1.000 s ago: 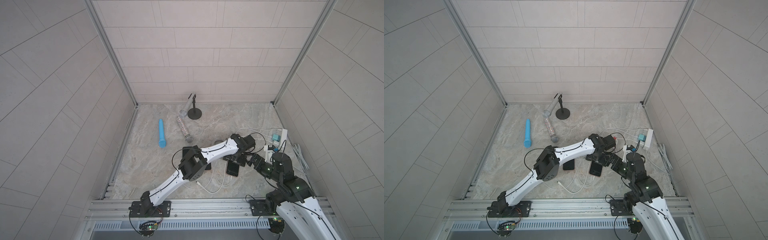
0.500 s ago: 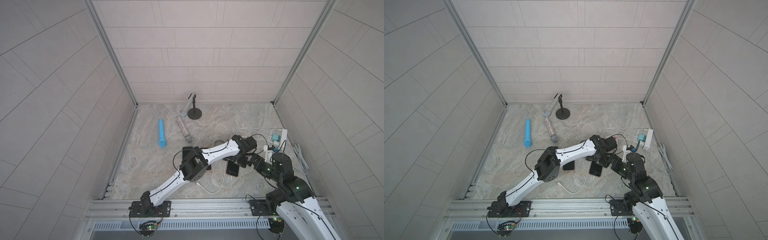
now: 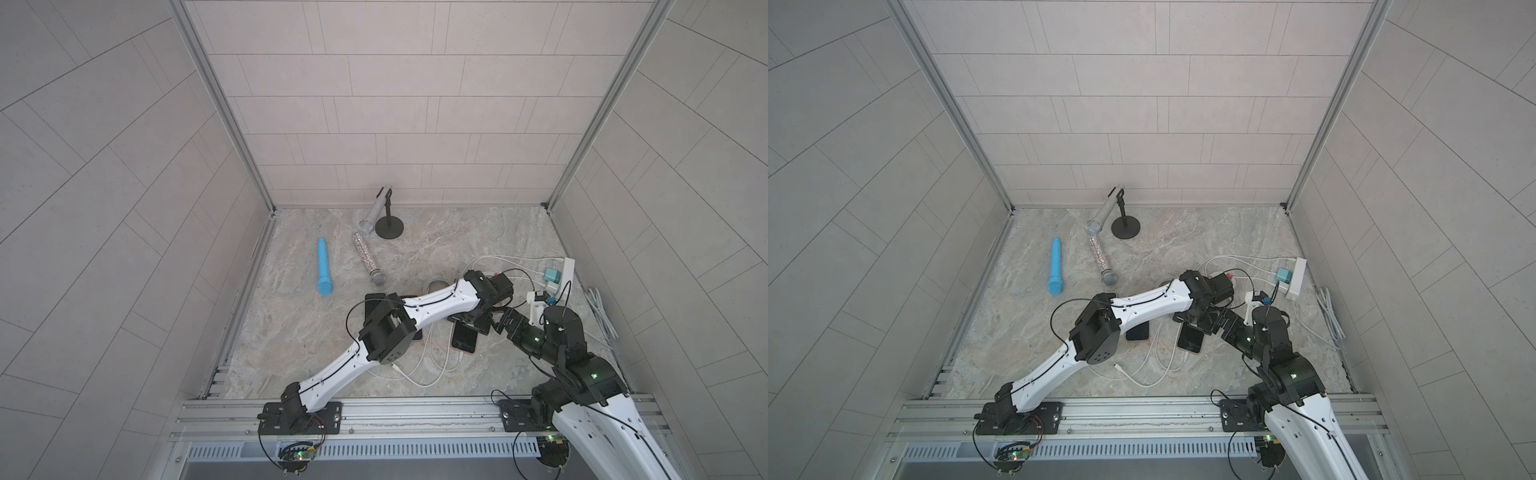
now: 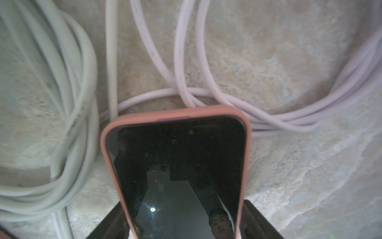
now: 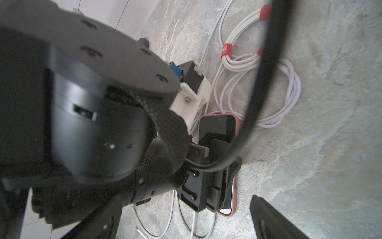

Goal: Unplug the charging cable from the phone
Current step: Pick up the phone at the center of the board.

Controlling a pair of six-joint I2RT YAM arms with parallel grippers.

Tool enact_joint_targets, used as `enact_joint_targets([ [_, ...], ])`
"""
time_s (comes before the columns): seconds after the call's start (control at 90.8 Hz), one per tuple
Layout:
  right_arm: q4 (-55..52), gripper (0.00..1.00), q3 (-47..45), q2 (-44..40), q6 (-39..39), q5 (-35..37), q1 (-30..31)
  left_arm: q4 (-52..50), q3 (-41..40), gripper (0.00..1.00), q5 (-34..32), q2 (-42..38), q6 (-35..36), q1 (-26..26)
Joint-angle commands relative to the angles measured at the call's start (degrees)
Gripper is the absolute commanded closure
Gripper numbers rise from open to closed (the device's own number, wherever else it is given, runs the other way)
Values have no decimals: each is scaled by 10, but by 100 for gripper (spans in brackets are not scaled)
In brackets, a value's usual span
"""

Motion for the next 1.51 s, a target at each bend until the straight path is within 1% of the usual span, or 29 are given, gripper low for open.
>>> enact_joint_targets([
  [0.0, 3, 0, -4, -7, 2, 0, -3, -10, -20, 64, -16, 2, -4, 1],
  [0.088, 1, 0, -4, -10, 1, -1, -4, -10, -21, 71, -19, -8, -6, 1],
  [0.242, -2, 0, -4, -14, 2, -1, -3, -10, -23, 77, -22, -25, -6, 2],
  [0.583, -3, 0, -1, -15, 3, -5, -3, -1, -41, 82, -28, -74, -7, 10],
  [1.046, 21, 1, -15, -2, 2, -35, -3, 43, -114, 90, 28, -145, -22, 45],
  [1.167, 52, 2, -31, 9, 2, -66, -3, 51, -127, 91, 51, -160, -26, 57],
  [1.365, 155, 8, -80, 30, 21, -142, -3, 57, -141, 93, 82, -179, -31, 79],
  [1.42, 193, 10, -98, 38, 36, -163, -3, 58, -142, 95, 88, -183, -31, 83],
  [1.431, 200, 11, -102, 39, 38, -167, -3, 58, -143, 98, 90, -184, -32, 84],
  [1.453, 215, 11, -109, 41, 43, -174, -3, 59, -145, 100, 92, -185, -33, 86],
  [1.497, 240, 13, -121, 47, 50, -186, -2, 64, -150, 100, 97, -189, -36, 89],
])
